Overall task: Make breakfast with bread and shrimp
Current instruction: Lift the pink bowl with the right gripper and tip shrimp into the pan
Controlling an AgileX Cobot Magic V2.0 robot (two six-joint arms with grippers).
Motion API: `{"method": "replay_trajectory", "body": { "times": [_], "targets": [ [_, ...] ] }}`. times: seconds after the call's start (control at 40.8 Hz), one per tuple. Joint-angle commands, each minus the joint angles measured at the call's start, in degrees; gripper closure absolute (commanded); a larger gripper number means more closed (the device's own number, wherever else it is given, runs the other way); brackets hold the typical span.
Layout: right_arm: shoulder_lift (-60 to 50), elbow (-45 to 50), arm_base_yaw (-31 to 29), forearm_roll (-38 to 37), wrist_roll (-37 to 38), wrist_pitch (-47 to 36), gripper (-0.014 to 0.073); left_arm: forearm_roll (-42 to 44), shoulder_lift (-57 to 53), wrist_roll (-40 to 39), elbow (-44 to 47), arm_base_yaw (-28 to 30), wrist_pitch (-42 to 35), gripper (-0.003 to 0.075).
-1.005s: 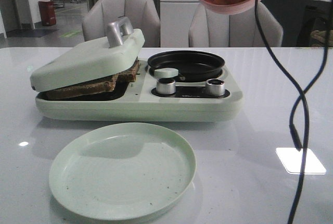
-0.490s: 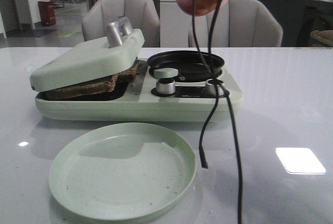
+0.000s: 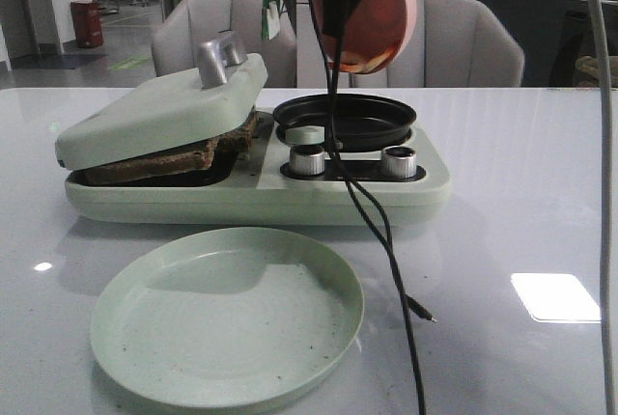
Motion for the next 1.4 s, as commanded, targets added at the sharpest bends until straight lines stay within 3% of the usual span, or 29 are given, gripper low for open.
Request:
{"method": "replay_trajectory", "body": {
  "times": [0.0, 0.441, 0.907, 1.225, 1.373],
  "targets": [
    [-4.44, -2.15, -0.2, -5.85, 0.17, 3.58, 0.0547, -1.34, 0.25, -0.2, -1.68, -0.46, -4.15, 0.0622],
    [-9.65, -4.32, -0.2, -5.85, -6.01, 2.52, 0.0547, -1.34, 0.25, -0.2, -1.68, -0.46, -4.15, 0.0622],
    [-2.36, -2.23, 0.14, -3.95, -5.95, 2.23, 0.0547, -1.34, 0.25, -0.2, -1.68, -0.46, -4.15, 0.0622],
    [-5.83, -2.18, 0.27, -5.89, -5.88, 3.91, 0.0547, -1.34, 0.25, -0.2, -1.68, -0.46, -4.15, 0.0622],
    [-8.61, -2.18, 0.27, -1.87, -2.91, 7.26, 0.0547, -1.34, 0.25, -0.2, -1.68, -0.46, -4.15, 0.0622]
  ]
}}
